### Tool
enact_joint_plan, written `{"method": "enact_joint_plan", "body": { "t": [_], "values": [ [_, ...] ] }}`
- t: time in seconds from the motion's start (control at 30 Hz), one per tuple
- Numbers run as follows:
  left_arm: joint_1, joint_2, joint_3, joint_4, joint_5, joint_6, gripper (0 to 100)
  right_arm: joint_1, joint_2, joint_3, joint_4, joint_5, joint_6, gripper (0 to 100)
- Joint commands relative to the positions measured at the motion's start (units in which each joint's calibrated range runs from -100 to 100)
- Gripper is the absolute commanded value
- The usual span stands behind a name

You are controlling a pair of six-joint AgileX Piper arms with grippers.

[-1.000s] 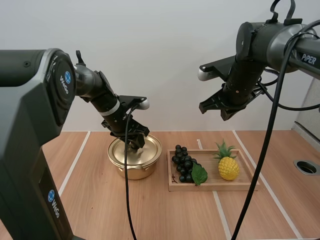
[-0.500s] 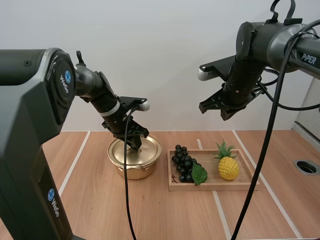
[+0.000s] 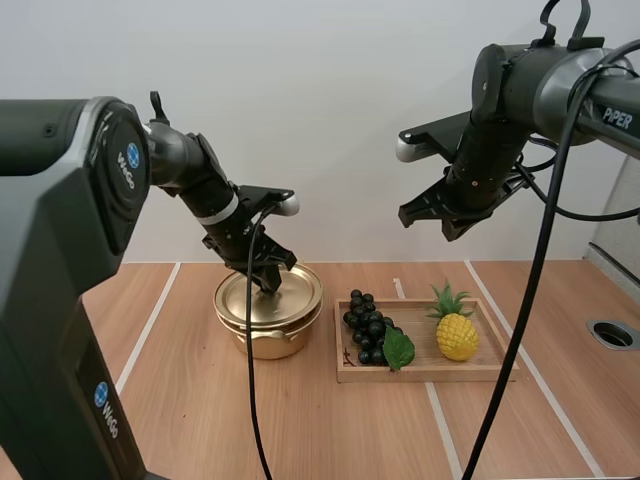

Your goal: Open the pot, put the pineapple inside, and close it

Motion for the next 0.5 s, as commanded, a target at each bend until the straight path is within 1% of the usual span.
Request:
{"method": "enact_joint_plan", "body": {
  "t": [0.0,0.13,0.23,0.37,0.47],
  "values": [
    [-0.15,-6.8,-5.0,-0.7,2.7,-0.6,0,-0.2,-0.7,0.2,-1.0,0.3,-0.6,0],
    [-0.15,-15.8,-11.7,-0.8,3.2,-0.6,0,-0.4,-0.7,0.2,-1.1,0.3,-0.2,0],
    [-0.15,-22.2,-17.7,-1.0,3.0,-0.6,0,-1.6,-0.7,0.2,-1.1,0.3,-0.1,0],
    [-0.15,-28.5,-26.9,-1.0,-2.0,-2.7,0,-3.1,-0.7,0.2,-1.0,-0.5,1.1,0],
    [-0.15,-31.3,-33.0,-1.3,-4.9,-4.3,0,-3.5,-0.6,0.2,0.0,-0.5,1.1,0]
  ]
}}
